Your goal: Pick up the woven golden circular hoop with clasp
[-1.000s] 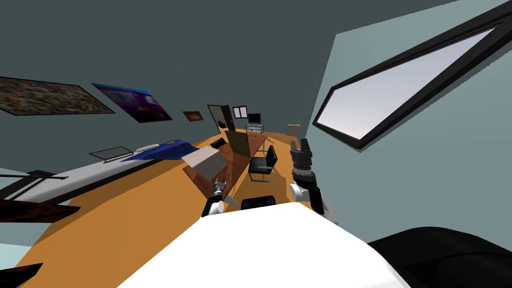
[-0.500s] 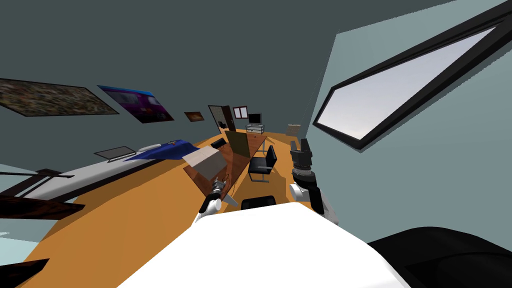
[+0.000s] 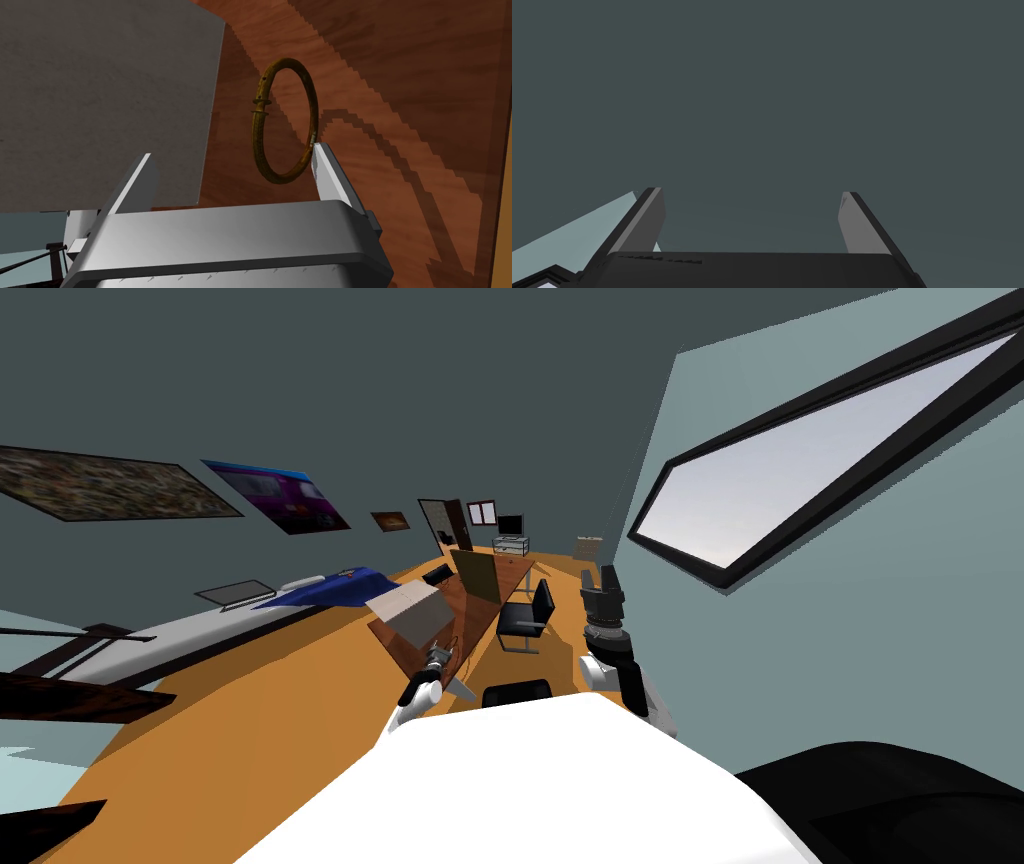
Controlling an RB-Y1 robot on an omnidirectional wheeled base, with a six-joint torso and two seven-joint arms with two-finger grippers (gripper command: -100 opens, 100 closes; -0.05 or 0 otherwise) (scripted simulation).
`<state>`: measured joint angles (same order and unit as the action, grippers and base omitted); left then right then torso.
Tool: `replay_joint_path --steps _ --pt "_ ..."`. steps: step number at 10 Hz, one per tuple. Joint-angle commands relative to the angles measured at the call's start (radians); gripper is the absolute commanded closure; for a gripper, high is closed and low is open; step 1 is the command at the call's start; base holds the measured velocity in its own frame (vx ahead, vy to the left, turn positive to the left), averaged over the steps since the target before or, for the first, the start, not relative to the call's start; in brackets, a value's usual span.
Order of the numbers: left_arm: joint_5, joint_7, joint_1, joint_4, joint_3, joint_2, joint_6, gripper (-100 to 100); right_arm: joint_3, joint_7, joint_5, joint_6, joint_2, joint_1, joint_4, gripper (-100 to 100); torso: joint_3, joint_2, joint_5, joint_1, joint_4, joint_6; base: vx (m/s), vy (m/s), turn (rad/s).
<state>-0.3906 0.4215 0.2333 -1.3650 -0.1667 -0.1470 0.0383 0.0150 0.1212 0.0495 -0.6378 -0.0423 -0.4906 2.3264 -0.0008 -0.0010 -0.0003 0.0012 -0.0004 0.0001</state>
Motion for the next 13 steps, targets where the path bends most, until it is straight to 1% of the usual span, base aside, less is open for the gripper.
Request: replay_joint_path --steps 1,2,3,5,6,7,8,9,10,11,12,13 --pt "0.002 0.007 -0.005 -0.018 -0.005 0.000 0.048 -100 0.000 0.000 0.000 0.000 0.000 0.000 0.000 0 0.000 0.000 0.000 0.000 0.000 0.000 0.014 -0.001 0.016" --pt "0.004 0.012 -0.010 -0.032 -0.009 0.000 0.073 -100 0.000 0.000 0.000 0.000 0.000 0.000 0.000 0 0.000 0.000 0.000 0.000 0.000 0.000 0.020 -0.002 0.027" --pt "0.004 0.012 -0.010 -0.032 -0.009 0.000 0.085 -100 0.000 0.000 0.000 0.000 0.000 0.000 0.000 0 0.000 0.000 0.000 0.000 0.000 0.000 0.017 0.000 0.008" --pt "0.008 0.024 -0.020 -0.060 -0.016 0.001 0.147 -100 0.000 0.000 0.000 0.000 0.000 0.000 0.000 0 0.000 0.000 0.000 0.000 0.000 0.000 0.015 -0.002 0.023" --pt "0.008 0.024 -0.020 -0.060 -0.016 0.001 0.161 -100 0.000 0.000 0.000 0.000 0.000 0.000 0.000 0 0.000 0.000 0.000 0.000 0.000 0.000 0.014 -0.004 0.008" --pt "0.010 0.030 -0.026 -0.074 -0.021 0.001 0.197 -100 0.000 0.000 0.000 0.000 0.000 0.000 0.000 0 0.000 0.000 0.000 0.000 0.000 0.000 0.013 -0.002 0.016" --pt "0.012 0.036 -0.031 -0.088 -0.025 0.002 0.223 -100 0.000 0.000 0.000 0.000 0.000 0.000 0.000 0 0.000 0.000 0.000 0.000 0.000 0.000 0.016 -0.003 0.029" --pt "0.012 0.036 -0.031 -0.088 -0.025 0.002 0.239 -100 0.000 0.000 0.000 0.000 0.000 0.000 0.000 0 0.000 0.000 0.000 0.000 0.000 0.000 0.012 -0.002 0.011" --pt "0.014 0.042 -0.037 -0.102 -0.029 0.003 0.275 -100 0.000 0.000 0.000 0.000 0.000 0.000 0.000 0 0.000 0.000 0.000 0.000 0.000 0.000 0.010 0.000 0.021" --pt "0.017 0.048 -0.043 -0.116 -0.033 0.005 0.303 -100 0.000 0.000 0.000 0.000 0.000 0.000 0.000 0 0.000 0.000 0.000 0.000 0.000 0.000 0.013 0.001 0.035" --pt "0.017 0.048 -0.043 -0.116 -0.033 0.005 0.320 -100 0.000 0.000 0.000 0.000 0.000 0.000 0.000 0 0.000 0.000 0.000 0.000 0.000 0.000 0.009 0.000 0.011" --pt "0.019 0.053 -0.049 -0.129 -0.038 0.007 0.356 -100 0.000 0.000 0.000 0.000 0.000 0.000 0.000 0 0.000 0.000 0.000 0.000 0.000 0.000 0.007 0.000 0.022"
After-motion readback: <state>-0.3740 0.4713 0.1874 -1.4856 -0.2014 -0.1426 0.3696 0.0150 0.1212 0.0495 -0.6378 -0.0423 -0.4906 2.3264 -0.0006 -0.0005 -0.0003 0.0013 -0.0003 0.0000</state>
